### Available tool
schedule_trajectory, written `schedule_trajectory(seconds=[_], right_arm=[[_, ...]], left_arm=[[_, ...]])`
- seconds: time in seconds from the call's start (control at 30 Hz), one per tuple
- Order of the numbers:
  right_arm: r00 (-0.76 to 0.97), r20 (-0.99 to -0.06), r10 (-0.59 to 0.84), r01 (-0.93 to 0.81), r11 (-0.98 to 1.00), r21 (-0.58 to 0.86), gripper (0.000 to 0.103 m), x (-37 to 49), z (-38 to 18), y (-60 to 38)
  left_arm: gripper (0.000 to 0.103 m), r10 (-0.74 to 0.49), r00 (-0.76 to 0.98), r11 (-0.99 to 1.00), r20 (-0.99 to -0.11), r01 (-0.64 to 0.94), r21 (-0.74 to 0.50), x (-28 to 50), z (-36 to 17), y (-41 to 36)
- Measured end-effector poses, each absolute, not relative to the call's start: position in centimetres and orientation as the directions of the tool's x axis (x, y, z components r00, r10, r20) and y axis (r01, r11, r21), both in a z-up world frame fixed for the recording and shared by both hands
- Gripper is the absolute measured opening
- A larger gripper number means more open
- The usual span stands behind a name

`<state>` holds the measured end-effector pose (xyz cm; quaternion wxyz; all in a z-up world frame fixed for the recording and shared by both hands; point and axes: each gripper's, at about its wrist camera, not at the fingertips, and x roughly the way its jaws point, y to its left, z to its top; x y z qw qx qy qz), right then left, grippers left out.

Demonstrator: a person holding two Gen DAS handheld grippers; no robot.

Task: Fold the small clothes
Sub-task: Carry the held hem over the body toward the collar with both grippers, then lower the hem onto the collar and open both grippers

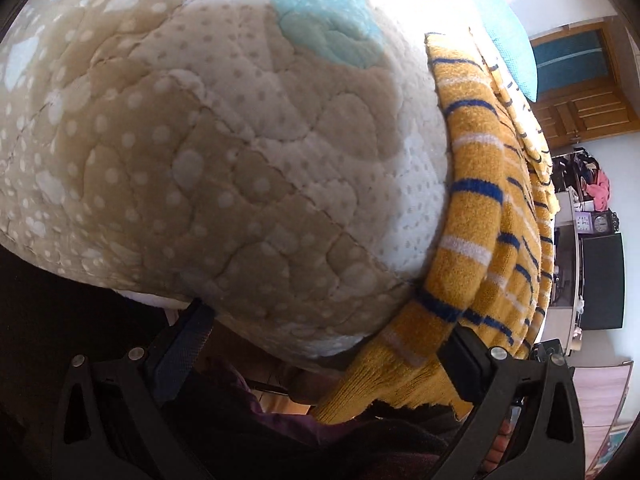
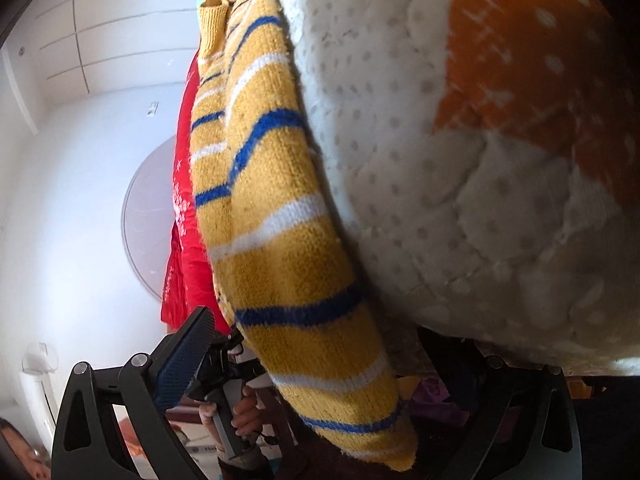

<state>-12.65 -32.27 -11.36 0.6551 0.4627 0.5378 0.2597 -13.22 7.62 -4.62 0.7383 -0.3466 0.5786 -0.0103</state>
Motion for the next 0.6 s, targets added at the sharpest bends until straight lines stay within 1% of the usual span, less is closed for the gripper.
schedule_trajectory(seconds=[0.07,0.1,0.13,0.2,0.27,0.3,0.33,0.4,0.43,0.47,0.5,0.53,0.57,0.6], right_arm=[[0.26,-0.46,0.849,0.152,0.434,0.888,0.103,-12.7,-11.3,-32.3],[0.246,-0.461,0.853,0.151,0.436,0.887,0.103,-12.9,-11.1,-32.1],[0.237,-0.47,0.85,0.139,0.449,0.882,0.1,-13.1,-10.8,-31.9],[0.225,-0.518,0.826,0.093,0.511,0.855,0.092,-13.8,-9.9,-31.6],[0.21,-0.569,0.795,0.044,0.574,0.818,0.079,-14.5,-9.1,-30.8],[0.2,-0.588,0.783,0.019,0.597,0.802,0.076,-14.7,-8.8,-30.3],[0.194,-0.606,0.772,-0.006,0.618,0.786,0.071,-15.1,-8.4,-29.7],[0.19,-0.638,0.746,-0.056,0.657,0.752,0.069,-15.6,-7.6,-28.5],[0.188,-0.655,0.732,-0.079,0.676,0.732,0.063,-15.9,-7.3,-27.9],[0.185,-0.673,0.716,-0.098,0.695,0.713,0.051,-15.8,-7.1,-26.9],[0.177,-0.69,0.702,-0.116,0.711,0.693,0.045,-15.8,-6.8,-26.0],[0.167,-0.706,0.688,-0.132,0.725,0.676,0.03,-16.0,-6.6,-25.1],[0.158,-0.717,0.679,-0.149,0.734,0.662,0.021,-16.2,-6.5,-24.4],[0.157,-0.724,0.672,-0.168,0.74,0.651,0.017,-16.3,-6.1,-23.7]], left_arm=[[0.1,-0.399,0.368,0.767,-0.84,-0.368,-0.525,-13.9,-3.8,7.2],[0.092,-0.395,0.387,0.774,-0.833,-0.349,-0.529,-14.5,-3.2,7.0],[0.086,-0.39,0.402,0.782,-0.828,-0.329,-0.528,-15.0,-2.6,6.8],[0.083,-0.408,0.44,0.78,-0.8,-0.287,-0.556,-16.0,-1.8,6.5],[0.083,-0.455,0.456,0.765,-0.765,-0.24,-0.597,-16.4,-1.4,6.2],[0.083,-0.471,0.459,0.764,-0.754,-0.215,-0.608,-16.6,-1.2,5.8],[0.083,-0.485,0.458,0.766,-0.745,-0.188,-0.614,-16.5,-1.1,5.4],[0.083,-0.5,0.45,0.778,-0.74,-0.143,-0.612,-16.1,-0.7,4.1],[0.079,-0.497,0.441,0.789,-0.747,-0.127,-0.601,-15.8,-0.4,3.4],[0.07,-0.486,0.43,0.808,-0.761,-0.111,-0.579,-15.5,-0.2,2.6],[0.038,-0.458,0.41,0.837,-0.788,-0.099,-0.538,-15.2,0.1,1.6],[0.009,-0.434,0.388,0.862,-0.813,-0.085,-0.5,-14.9,0.4,1.0],[0.01,-0.444,0.383,0.86,-0.81,-0.071,-0.505,-14.8,0.8,0.7],[0.01,-0.446,0.393,0.858,-0.804,-0.069,-0.509,-14.9,1.4,0.7]])
